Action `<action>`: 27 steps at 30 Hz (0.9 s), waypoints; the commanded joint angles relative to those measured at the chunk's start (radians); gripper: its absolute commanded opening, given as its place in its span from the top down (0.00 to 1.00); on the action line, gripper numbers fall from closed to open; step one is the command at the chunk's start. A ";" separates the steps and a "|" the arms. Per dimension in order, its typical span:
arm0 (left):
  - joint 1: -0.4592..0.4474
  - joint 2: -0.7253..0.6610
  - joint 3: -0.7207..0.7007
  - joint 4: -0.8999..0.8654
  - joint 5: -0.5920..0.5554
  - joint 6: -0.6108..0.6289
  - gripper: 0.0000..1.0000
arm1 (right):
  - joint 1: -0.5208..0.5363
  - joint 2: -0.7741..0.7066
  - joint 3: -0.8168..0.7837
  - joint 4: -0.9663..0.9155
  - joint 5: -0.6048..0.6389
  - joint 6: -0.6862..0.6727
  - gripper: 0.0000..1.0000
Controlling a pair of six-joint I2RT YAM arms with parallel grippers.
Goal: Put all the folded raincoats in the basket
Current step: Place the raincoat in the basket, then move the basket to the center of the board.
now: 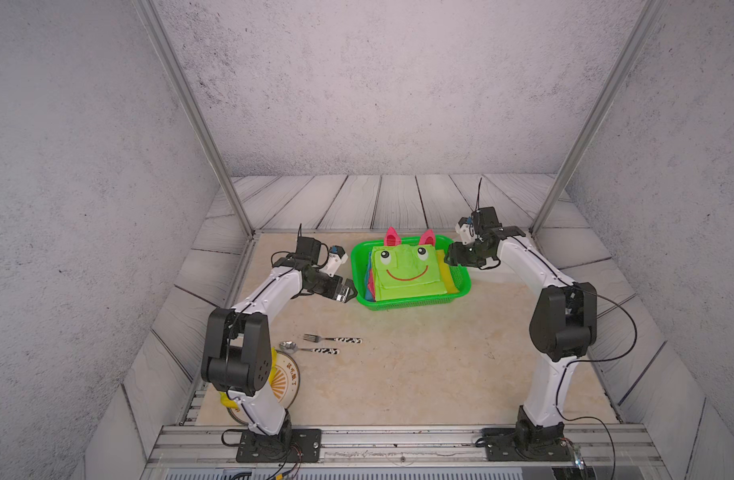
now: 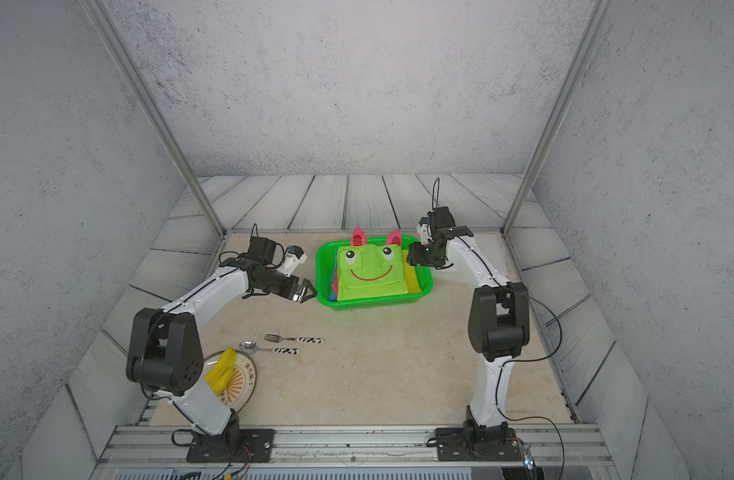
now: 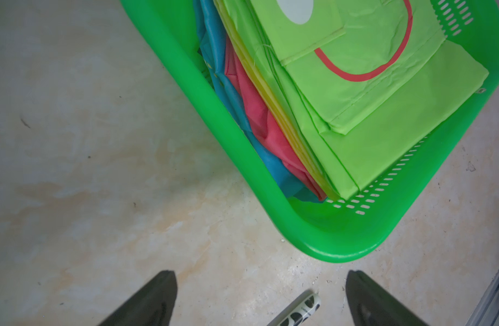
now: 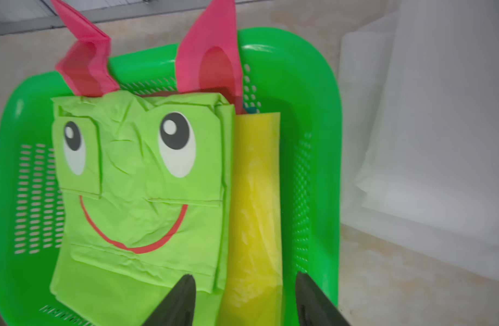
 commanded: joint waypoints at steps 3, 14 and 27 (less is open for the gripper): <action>0.006 0.028 0.046 -0.025 0.013 -0.035 0.00 | -0.001 0.031 -0.033 -0.068 0.181 -0.001 0.38; 0.008 0.031 0.077 -0.069 -0.076 0.005 0.00 | 0.032 0.070 -0.044 -0.056 -0.006 0.017 0.59; 0.010 -0.094 0.076 -0.130 -0.220 0.121 0.01 | 0.100 -0.114 -0.184 0.085 0.115 0.180 0.49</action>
